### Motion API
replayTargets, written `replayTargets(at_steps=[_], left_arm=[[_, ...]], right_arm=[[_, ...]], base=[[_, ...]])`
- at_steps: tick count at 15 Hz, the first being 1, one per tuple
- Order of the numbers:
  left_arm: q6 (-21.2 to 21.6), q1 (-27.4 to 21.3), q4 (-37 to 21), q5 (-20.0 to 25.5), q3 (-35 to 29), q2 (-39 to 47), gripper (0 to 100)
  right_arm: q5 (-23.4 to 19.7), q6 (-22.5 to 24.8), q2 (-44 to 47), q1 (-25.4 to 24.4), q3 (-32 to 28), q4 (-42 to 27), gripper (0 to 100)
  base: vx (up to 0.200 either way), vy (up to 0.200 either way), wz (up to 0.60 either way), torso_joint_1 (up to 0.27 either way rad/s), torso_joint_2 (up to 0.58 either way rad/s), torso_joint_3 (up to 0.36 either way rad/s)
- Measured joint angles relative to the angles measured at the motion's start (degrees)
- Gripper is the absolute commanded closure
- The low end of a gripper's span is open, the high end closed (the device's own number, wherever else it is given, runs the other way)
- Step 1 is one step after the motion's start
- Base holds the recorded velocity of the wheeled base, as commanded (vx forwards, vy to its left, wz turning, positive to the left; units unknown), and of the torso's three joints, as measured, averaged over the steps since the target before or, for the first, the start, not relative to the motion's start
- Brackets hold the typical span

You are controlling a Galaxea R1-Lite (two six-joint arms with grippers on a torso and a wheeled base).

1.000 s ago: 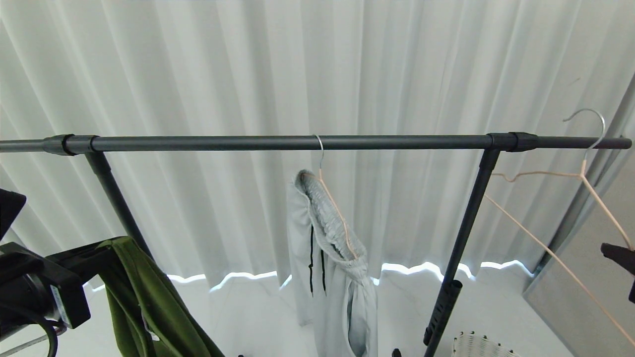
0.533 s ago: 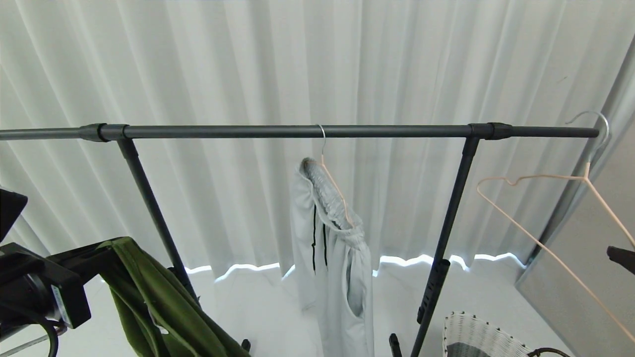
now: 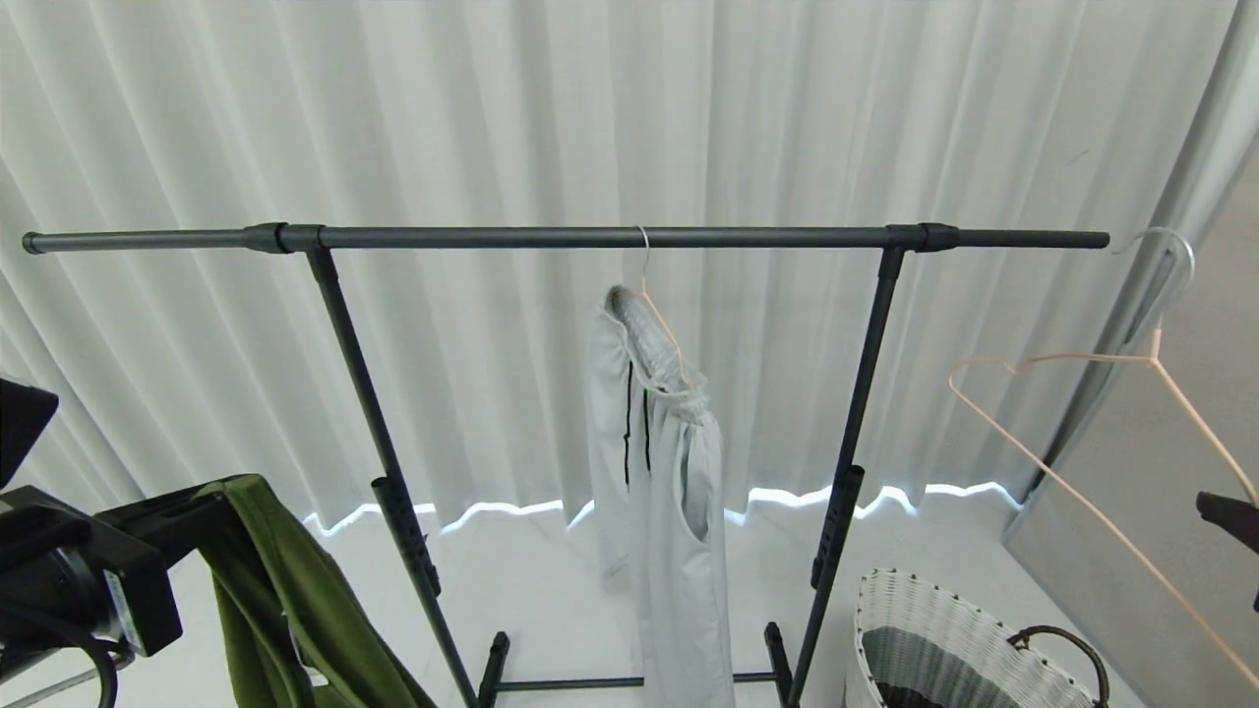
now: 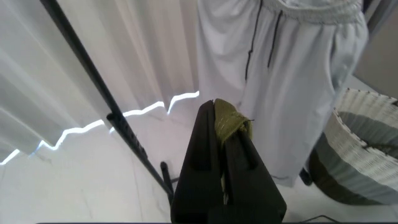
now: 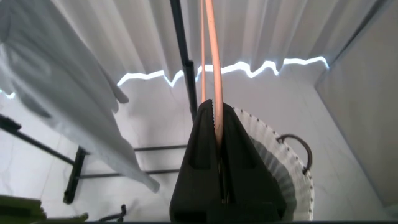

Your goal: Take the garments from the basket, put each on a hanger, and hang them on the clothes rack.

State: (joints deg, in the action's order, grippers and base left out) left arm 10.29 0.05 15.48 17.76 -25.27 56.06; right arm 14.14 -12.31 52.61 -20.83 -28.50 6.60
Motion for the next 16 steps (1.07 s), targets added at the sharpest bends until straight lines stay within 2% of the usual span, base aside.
replayTargets(at_steps=[5,16], left_arm=[[0.00,0.05,0.06,0.00,0.05,-0.06,100],[0.07,0.00,0.04,-0.02,-0.05,-0.15,100]], right_arm=[[0.00,0.05,0.16,-0.05,0.12,-0.02,100],[-1.21,0.44,0.30,-0.16,0.09,-0.06,100]], base=[[0.000,0.000,0.00,0.000,0.00,0.000],[0.000,0.200,0.00,0.004,0.00,0.001]])
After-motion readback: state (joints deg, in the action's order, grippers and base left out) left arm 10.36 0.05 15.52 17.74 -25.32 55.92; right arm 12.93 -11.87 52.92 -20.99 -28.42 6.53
